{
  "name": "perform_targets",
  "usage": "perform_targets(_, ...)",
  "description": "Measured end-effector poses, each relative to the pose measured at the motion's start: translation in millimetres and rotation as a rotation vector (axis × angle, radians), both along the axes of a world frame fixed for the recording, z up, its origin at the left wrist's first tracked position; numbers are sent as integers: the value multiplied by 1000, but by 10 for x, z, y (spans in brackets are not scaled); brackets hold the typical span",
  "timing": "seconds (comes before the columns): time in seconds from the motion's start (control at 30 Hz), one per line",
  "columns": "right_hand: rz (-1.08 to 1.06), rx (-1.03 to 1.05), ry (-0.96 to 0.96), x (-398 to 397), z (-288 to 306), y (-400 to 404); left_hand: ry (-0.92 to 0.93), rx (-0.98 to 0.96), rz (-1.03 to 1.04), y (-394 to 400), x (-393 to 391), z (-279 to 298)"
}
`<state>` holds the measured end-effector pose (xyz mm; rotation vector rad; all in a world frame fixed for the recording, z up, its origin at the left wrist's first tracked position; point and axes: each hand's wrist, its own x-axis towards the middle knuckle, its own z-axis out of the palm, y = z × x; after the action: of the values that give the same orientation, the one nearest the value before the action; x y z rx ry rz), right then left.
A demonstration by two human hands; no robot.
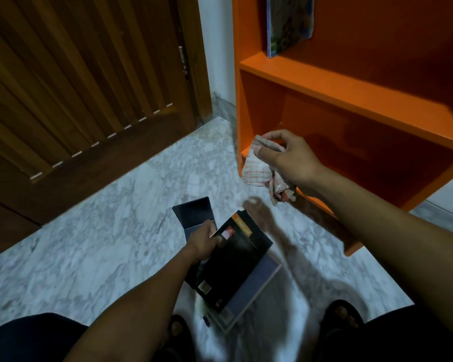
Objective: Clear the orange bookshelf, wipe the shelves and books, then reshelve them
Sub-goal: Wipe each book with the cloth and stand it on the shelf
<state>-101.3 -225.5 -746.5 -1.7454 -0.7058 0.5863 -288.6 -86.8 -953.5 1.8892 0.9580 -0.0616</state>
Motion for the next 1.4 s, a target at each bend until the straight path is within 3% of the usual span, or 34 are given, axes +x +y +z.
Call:
perform_targets(0.13,-68,-64,7,40,4,-93,-197,-214,118,241,83,558)
perform_targets(0.27,-262,-31,130,119,0,-186,-460,-298,200,380,104,1332)
perform_targets(0.37,-359,131,394,133,77,-187,-590,-369,234,439,64,1858)
perform_targets(0.43,-390,272,471,95,148,-134,-618,-381,246,451,0,2093)
perform_targets(0.5,-427,359,342,89,211,-68,-651,-382,243,411,-63,2259)
perform_targets(0.67,-238,339,-372,33,498,40,-713,-385,167,154,-78,2443)
perform_targets(0.8,21,55,-752,-91,387,78,-793,-444,113,-40,13,2432)
perform_targets(1.03,402,53,-771,-440,-165,-135,-898,-496,354,150,72,2354)
perform_targets(1.4,701,-57,-822,-625,-261,-369,-835,-448,560,378,-10,2237)
